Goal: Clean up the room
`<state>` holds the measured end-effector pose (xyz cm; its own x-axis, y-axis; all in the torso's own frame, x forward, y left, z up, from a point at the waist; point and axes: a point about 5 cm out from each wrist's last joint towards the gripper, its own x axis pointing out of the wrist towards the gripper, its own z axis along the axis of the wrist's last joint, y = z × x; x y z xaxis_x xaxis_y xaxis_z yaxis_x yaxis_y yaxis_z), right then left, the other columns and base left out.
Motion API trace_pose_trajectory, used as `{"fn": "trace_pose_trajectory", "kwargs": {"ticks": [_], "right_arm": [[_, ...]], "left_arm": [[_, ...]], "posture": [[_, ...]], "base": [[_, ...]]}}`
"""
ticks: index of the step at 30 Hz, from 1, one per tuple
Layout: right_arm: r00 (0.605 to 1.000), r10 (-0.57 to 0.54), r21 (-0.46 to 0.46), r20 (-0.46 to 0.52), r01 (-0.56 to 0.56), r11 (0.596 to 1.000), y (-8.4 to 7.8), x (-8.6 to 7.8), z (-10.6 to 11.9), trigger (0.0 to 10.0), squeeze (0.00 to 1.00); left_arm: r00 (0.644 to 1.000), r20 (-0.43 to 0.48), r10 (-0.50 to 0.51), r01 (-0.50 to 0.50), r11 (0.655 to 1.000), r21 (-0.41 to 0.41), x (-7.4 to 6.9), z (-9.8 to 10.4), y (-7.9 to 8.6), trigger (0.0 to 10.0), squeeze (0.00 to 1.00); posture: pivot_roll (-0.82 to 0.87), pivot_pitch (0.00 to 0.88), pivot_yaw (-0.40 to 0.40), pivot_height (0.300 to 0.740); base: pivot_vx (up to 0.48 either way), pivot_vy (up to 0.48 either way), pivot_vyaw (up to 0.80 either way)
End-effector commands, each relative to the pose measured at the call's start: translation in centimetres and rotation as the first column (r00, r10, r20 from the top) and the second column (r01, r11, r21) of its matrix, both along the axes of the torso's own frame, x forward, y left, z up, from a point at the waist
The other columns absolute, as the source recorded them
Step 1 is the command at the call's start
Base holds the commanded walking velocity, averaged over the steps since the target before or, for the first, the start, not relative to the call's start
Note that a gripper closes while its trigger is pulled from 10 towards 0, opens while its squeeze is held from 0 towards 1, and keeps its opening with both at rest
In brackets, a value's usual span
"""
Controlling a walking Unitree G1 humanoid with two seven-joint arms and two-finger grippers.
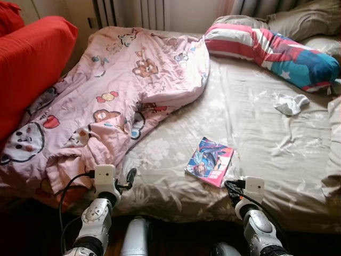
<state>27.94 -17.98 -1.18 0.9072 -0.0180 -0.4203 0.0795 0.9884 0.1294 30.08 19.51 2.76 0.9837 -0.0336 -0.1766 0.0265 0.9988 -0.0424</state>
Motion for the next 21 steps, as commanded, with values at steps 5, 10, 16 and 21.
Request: {"fn": "trace_pose_trajectory", "kwargs": {"ticks": [5, 10, 16, 21], "right_arm": [[1.0, -0.008, 0.001, 0.019, 0.008, 1.0, 0.0, 0.26, 0.3, 10.0, 0.0], [1.0, -0.011, 0.0, 0.027, 0.011, 1.0, -0.02, 0.38, 0.44, 10.0, 0.0], [0.999, -0.017, 0.015, 0.036, 0.016, 1.0, -0.04, 0.47, 0.56, 10.0, 0.0], [0.999, -0.022, 0.018, 0.048, 0.021, 1.0, -0.16, 0.77, 0.86, 10.0, 1.0]], "left_arm": [[1.0, -0.006, 0.004, -0.004, 1.0, -0.005, -0.06, -0.08, 0.07, 10.0, 0.0], [1.0, -0.004, 0.003, -0.003, 1.0, -0.006, -0.03, -0.04, 0.04, 10.0, 0.0], [1.0, -0.002, 0.002, -0.002, 1.0, -0.007, -0.03, -0.02, 0.02, 10.0, 0.0], [1.0, 0.0, 0.002, -0.002, 1.0, -0.009, -0.01, 0.01, -0.01, 10.0, 0.0]], "posture": [[0.13, 0.112, -0.017, 0.625], [0.13, 0.112, -0.017, 0.625], [0.13, 0.114, -0.018, 0.625], [0.13, 0.117, -0.017, 0.625]], "base": [[0.331, 0.0, 0.0], [0.335, 0.0, 0.0], [0.335, 0.0, 0.0], [0.12, 0.0, 0.0]]}}
